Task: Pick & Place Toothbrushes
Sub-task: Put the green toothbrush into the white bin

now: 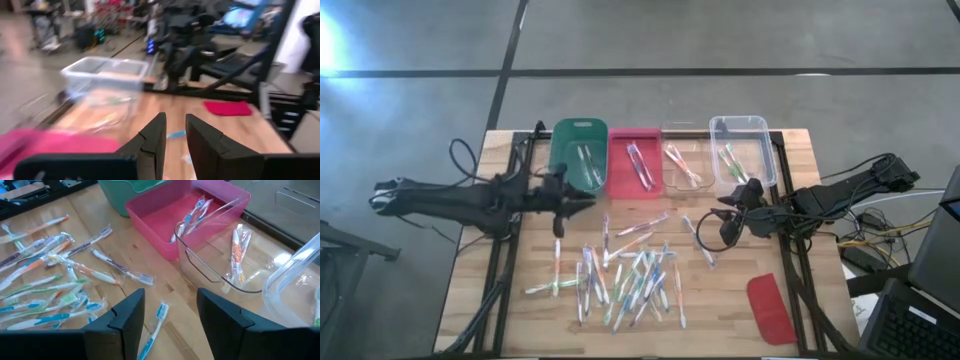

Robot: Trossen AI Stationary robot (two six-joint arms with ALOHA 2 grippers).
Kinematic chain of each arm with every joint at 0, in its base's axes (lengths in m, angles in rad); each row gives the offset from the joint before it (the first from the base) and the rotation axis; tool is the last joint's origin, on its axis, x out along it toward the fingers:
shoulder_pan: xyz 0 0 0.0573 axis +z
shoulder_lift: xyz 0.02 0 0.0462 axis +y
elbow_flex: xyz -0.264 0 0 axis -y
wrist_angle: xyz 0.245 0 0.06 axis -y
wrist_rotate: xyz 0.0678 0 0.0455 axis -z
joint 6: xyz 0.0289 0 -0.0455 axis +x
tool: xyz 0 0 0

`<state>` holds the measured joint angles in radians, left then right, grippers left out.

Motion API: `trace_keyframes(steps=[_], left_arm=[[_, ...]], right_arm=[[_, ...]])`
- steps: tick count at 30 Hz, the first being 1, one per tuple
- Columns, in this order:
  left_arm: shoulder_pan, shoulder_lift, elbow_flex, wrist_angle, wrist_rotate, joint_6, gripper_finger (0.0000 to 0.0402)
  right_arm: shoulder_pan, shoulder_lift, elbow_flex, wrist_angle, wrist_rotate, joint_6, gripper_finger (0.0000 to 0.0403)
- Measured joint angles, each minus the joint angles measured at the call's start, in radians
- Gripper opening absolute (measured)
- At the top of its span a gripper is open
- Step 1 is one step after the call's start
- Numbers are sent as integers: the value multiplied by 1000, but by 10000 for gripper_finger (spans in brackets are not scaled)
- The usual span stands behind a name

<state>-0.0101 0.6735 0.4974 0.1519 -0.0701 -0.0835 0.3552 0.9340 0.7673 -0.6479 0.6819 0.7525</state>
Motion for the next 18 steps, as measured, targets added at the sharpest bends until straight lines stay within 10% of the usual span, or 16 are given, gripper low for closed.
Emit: trace_keyframes(steps=[18], left_arm=[[-158, 22, -61, 73, -2, 71, 78]], right_arm=[[0, 0, 0, 0, 0, 0, 199]])
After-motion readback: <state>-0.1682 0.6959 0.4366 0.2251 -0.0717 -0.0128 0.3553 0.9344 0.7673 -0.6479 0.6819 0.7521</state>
